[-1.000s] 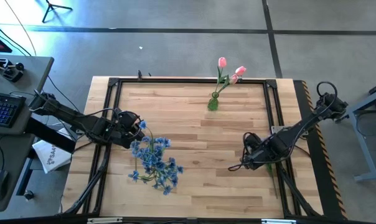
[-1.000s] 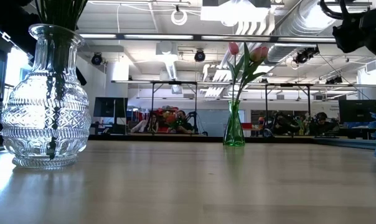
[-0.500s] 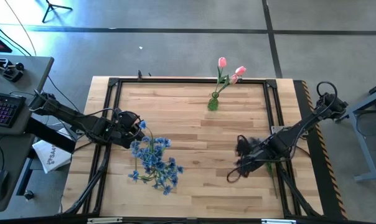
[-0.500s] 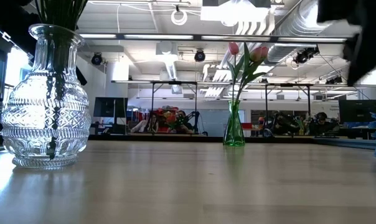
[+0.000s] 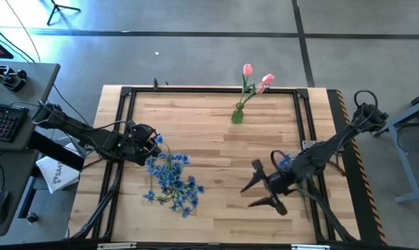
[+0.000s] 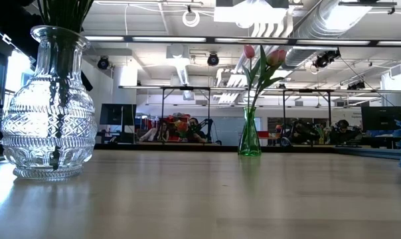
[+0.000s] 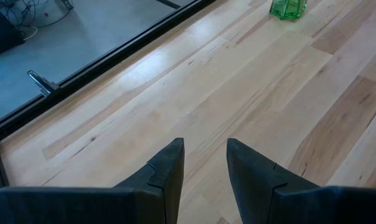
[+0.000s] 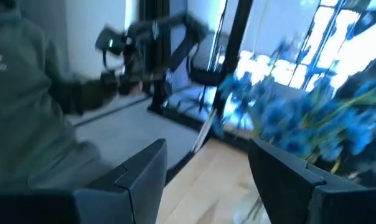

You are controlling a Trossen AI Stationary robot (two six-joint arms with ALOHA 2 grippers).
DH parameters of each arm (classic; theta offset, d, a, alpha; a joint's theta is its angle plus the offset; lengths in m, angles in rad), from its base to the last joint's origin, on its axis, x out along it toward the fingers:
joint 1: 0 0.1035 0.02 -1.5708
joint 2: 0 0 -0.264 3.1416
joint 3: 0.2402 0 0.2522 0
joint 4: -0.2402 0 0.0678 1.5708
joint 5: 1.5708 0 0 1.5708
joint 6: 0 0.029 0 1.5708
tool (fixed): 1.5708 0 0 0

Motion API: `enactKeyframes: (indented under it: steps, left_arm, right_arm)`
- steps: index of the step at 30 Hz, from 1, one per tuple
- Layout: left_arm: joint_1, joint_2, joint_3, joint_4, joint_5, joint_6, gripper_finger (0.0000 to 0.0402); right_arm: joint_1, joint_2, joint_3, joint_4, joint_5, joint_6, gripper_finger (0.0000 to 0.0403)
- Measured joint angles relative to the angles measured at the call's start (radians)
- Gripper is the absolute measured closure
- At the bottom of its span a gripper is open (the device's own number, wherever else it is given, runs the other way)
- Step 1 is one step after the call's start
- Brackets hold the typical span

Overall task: Sort flowers into vase by color
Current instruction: Put the blue flowers into the transparent vase

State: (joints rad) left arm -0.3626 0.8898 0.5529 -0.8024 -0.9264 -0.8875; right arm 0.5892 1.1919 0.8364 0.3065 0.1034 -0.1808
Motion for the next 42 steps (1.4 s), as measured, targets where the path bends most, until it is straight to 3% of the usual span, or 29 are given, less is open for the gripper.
enactKeyframes:
  steps: [10, 17, 20, 25, 27, 31, 33, 35, 37, 42]
  left_arm:
    - [0.000, 0.000, 0.000, 0.000, 0.000, 0.000, 0.0291]
    - [0.000, 0.000, 0.000, 0.000, 0.000, 0.000, 0.0291]
    - [0.000, 0.000, 0.000, 0.000, 0.000, 0.000, 0.0291]
    - [0.000, 0.000, 0.000, 0.000, -0.003, 0.000, 0.0291]
    - [0.000, 0.000, 0.000, 0.003, -0.003, 0.000, 0.0291]
    - [0.000, 0.000, 0.000, 0.011, -0.003, 0.000, 0.0291]
    - [0.000, 0.000, 0.000, 0.012, -0.003, 0.000, 0.0291]
    - [0.000, 0.000, 0.000, 0.012, -0.004, 0.000, 0.0291]
    - [0.000, 0.000, 0.000, 0.012, -0.005, 0.000, 0.0291]
    - [0.000, 0.000, 0.000, 0.013, -0.006, 0.000, 0.0291]
  right_arm:
    - [0.000, -0.220, 0.000, 0.031, 0.227, -0.003, 0.0183]
    - [0.000, -0.379, 0.000, -0.143, 0.151, 0.071, 0.0183]
    - [-0.005, -0.415, 0.000, -0.294, 0.005, 0.094, 0.0183]
    - [-0.021, -0.385, 0.000, -0.407, -0.502, 0.024, 0.0183]
    - [-0.022, -0.376, 0.000, -0.366, -0.579, -0.025, 0.0183]
    - [-0.029, -0.382, 0.000, -0.324, -0.567, -0.092, 0.0183]
    - [-0.040, -0.384, 0.000, -0.287, -0.488, -0.092, 0.0183]
    - [-0.049, -0.384, 0.000, -0.268, -0.306, -0.067, 0.0183]
    - [-0.060, -0.380, 0.000, -0.254, -0.053, -0.033, 0.0183]
    - [-0.083, -0.373, 0.000, -0.253, 0.696, 0.083, 0.0183]
